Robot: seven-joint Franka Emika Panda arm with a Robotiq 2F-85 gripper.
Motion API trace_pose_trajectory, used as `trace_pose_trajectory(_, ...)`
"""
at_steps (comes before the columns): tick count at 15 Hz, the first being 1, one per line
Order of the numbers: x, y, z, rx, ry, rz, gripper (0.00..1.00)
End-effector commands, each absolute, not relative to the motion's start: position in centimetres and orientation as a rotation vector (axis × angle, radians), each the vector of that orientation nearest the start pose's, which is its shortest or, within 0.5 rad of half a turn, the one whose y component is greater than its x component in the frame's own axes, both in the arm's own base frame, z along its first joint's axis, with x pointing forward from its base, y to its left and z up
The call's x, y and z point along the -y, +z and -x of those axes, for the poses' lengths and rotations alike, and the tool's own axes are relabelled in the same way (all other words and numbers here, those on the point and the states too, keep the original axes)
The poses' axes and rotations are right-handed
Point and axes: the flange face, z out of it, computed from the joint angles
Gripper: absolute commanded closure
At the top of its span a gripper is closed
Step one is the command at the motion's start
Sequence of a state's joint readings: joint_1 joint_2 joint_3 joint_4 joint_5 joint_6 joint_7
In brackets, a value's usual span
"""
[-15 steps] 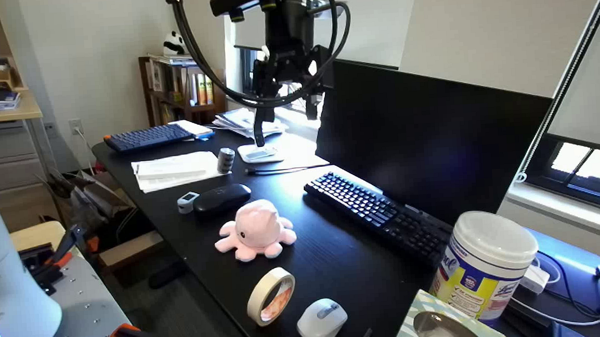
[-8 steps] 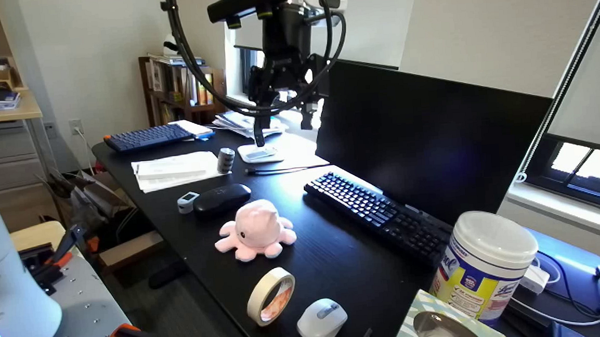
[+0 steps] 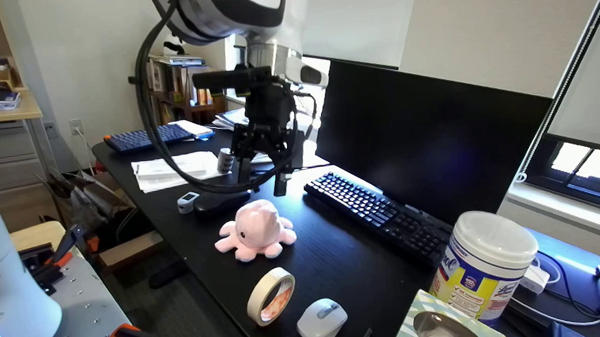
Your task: Put the tape on the box on the right
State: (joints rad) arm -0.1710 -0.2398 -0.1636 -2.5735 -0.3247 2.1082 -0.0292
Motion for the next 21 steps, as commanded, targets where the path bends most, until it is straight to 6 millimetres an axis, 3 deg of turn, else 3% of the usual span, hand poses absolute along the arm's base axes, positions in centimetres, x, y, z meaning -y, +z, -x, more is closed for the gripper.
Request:
trace_pose_trajectory(1,15.8,29.4,-36.9,-0.275,0.446,3.266,0.00)
trace_pose_trajectory(9,20.8,24.4,-34.6,-0.418,0.492,3.207,0.00)
trace_pose_trajectory(18,21.9,19.0,-36.3,-0.277,0.328,3.220,0.00)
trace_pose_trajectory(19,22.0,18.5,-36.4,-0.256,0.317,3.216,0.08)
trace_pose_trajectory(20,22.0,18.1,-36.5,-0.228,0.303,3.219,0.26)
trace_pose_trajectory(21,22.1,17.8,-36.6,-0.192,0.297,3.216,0.33)
